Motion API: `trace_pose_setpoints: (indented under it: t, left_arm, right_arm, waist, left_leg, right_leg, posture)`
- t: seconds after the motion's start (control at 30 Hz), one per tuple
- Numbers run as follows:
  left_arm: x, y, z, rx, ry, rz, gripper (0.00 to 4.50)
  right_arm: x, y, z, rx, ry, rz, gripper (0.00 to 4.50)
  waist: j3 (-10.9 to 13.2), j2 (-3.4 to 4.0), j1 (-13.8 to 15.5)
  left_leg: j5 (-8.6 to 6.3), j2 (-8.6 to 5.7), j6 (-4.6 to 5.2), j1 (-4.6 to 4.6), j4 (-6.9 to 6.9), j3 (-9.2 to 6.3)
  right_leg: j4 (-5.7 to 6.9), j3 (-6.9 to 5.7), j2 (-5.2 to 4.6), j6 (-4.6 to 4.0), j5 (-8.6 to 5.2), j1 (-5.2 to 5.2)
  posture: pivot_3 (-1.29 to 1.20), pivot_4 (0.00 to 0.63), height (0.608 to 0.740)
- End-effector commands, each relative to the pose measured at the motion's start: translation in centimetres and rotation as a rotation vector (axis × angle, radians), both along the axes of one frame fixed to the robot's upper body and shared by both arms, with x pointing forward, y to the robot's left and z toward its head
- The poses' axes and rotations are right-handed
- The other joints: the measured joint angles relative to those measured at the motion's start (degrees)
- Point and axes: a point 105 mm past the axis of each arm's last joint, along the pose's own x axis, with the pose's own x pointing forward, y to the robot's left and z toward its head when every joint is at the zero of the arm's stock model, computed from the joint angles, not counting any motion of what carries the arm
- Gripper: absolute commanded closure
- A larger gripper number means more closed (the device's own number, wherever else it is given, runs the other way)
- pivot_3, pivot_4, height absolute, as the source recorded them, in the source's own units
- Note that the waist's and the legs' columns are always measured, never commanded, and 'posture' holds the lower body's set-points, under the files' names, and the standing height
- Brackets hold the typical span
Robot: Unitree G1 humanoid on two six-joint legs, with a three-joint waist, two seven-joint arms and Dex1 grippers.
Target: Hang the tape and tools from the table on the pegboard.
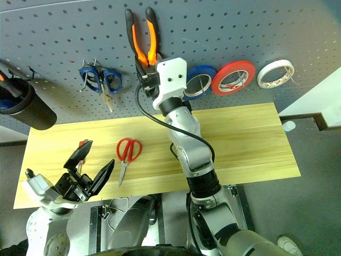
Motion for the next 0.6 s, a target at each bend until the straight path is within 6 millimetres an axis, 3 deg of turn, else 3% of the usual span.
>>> trace_pose_setpoints:
  t: [0.03,0.5,0.6]
  left_arm:
    - [-0.46,0.13,0.41,-0.002,-0.013,0.013,0.0]
    - [-0.5,-0.22,0.75,0.004,0.0,0.019,0.0]
    - [-0.5,-0.18,0.64,0.006,0.004,0.021,0.0]
  right_arm:
    - [-0.75,0.44,0.81,0.026,-0.033,0.023,2.31]
    - [-1.02,0.63,0.63,0.034,-0.015,0.045,2.31]
    - [-1.07,0.67,0.59,0.036,-0.009,0.05,1.37]
  waist:
    - [0.0,0.0,0.0]
    - [0.0,0.0,0.0]
    - [0.0,0.0,0.0]
  left_leg:
    - [0.0,0.0,0.0,0.0,0.0,0.0]
    - [0.0,0.0,0.0,0.0,-0.02,0.01]
    - [0.0,0.0,0.0,0.0,-0.02,0.01]
  right_leg:
    - [0.0,0.0,0.0,0.0,0.0,0.0]
    - [-0.03,0.0,0.0,0.0,0.0,0.0]
    - [-0.02,0.0,0.0,0.0,0.0,0.0]
  posture:
    - [0.08,0.338,0.727]
    - [0.08,0.34,0.727]
    - [0.08,0.34,0.727]
